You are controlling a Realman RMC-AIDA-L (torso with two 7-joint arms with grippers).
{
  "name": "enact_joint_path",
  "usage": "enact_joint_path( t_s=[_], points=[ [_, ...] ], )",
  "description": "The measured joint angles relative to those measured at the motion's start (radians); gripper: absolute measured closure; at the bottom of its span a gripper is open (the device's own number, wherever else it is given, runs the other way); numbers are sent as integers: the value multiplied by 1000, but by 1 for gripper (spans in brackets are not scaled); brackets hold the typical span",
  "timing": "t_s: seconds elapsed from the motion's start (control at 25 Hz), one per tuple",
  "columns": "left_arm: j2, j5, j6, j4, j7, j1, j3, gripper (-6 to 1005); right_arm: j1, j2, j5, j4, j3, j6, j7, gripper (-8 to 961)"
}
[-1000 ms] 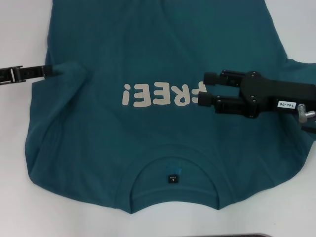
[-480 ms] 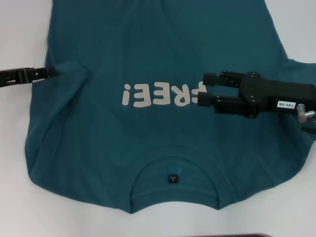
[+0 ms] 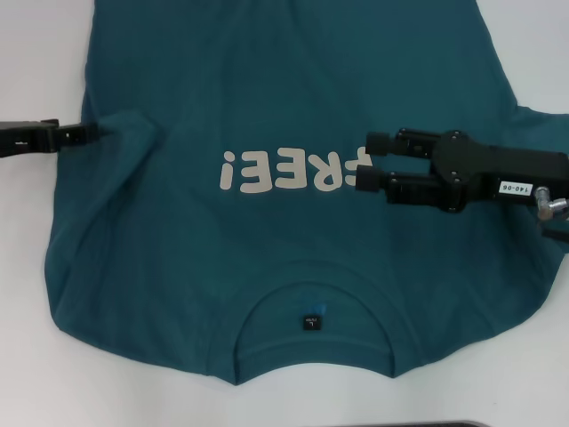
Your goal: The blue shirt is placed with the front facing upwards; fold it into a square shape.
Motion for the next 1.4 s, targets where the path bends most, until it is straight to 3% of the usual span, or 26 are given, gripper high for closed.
enact_joint_path(
  t_s=[0.84, 1.4],
  points=[
    [-4, 50, 4, 13, 15, -3, 46, 295, 2, 0, 4, 2, 0, 0, 0, 184],
    [-7, 51, 93, -38, 12, -6, 68, 295, 2, 0, 2, 2, 0, 0, 0, 184]
  ],
)
